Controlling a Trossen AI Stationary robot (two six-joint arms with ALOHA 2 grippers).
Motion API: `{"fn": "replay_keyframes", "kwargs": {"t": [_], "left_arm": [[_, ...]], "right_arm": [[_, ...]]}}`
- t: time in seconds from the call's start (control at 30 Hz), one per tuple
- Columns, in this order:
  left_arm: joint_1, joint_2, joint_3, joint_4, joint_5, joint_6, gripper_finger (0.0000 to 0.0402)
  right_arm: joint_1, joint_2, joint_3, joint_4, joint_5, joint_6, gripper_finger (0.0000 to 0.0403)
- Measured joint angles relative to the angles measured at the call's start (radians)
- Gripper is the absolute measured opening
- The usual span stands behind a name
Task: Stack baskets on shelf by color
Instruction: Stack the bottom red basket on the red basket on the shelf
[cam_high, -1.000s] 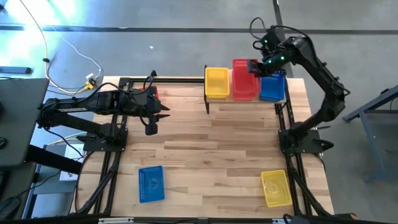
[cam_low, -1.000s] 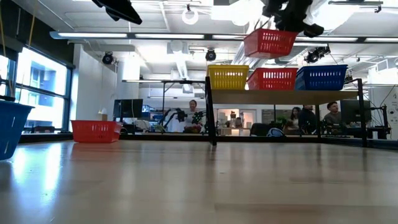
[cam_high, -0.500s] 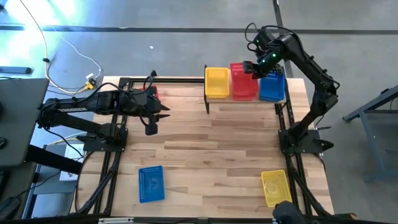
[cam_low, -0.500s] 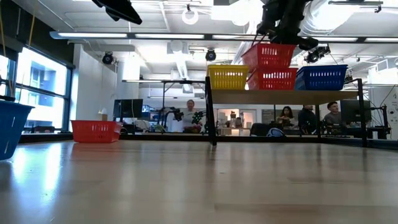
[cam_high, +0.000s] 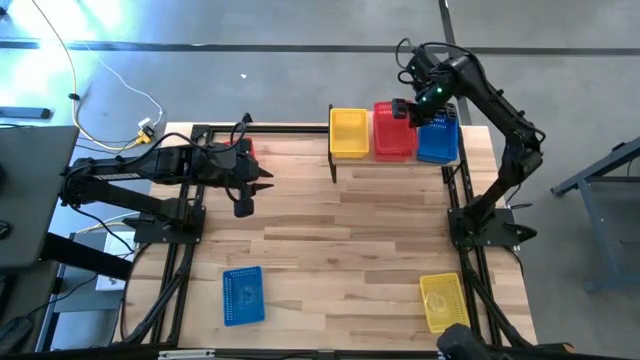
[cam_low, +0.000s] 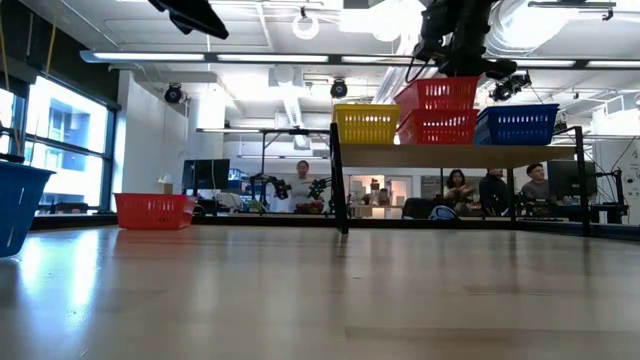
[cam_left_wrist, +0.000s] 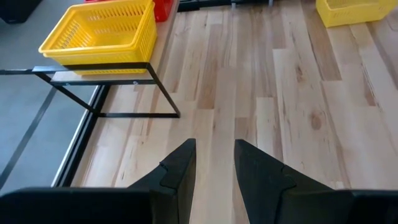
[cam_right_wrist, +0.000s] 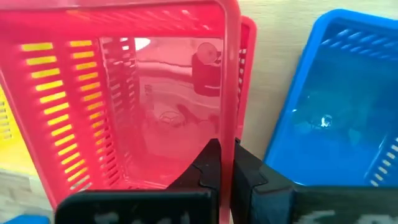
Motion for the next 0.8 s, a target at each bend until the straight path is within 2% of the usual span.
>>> {"fn": "replay_keyframes", "kwargs": {"t": [0.4, 0.8], "left_arm": [[0.0, 0.0, 0.0, 0.005, 0.0, -0.006, 0.0099], [0.0, 0.0, 0.0, 0.005, 0.0, -0.006, 0.0099]], "right_arm": [[0.03, 0.0, 0.0, 0.0, 0.022, 0.069, 0.0], [0.042, 0.0, 0.0, 0.0, 0.041, 0.059, 0.0]]}}
